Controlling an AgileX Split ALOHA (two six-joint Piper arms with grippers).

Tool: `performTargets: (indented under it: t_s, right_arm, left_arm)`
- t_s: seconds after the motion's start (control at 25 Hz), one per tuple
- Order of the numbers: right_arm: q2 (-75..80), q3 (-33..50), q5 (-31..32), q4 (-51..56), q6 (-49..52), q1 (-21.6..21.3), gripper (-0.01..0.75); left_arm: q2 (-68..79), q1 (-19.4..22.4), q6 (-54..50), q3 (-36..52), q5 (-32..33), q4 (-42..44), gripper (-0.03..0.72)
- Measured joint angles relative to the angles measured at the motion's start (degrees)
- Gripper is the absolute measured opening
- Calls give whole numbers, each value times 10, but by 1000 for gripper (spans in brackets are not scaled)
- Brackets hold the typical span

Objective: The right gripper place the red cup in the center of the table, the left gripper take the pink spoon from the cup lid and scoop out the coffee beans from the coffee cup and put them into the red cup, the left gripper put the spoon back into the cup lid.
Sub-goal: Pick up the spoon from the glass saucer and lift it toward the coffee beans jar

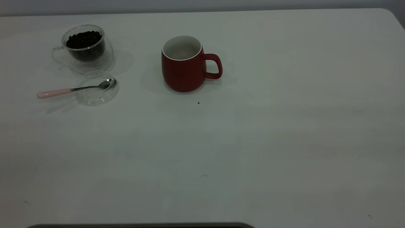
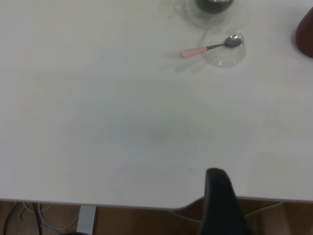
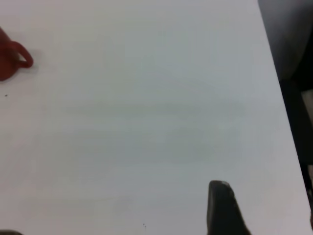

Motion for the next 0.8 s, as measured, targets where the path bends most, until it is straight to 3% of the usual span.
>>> performTargets:
  t_s: [0.48, 0.64, 0.8]
  right_arm:
    - [0, 0, 0, 0, 0, 12, 452]
    - [0, 0, 0, 0, 0, 12, 452]
    - [0, 0, 0, 0, 0, 12, 452]
  left_arm:
    - [0, 0, -1, 0, -6, 0, 505]
    - [31, 0, -29, -15, -50, 0, 505]
    - [168, 0, -72, -36, -125, -1, 505]
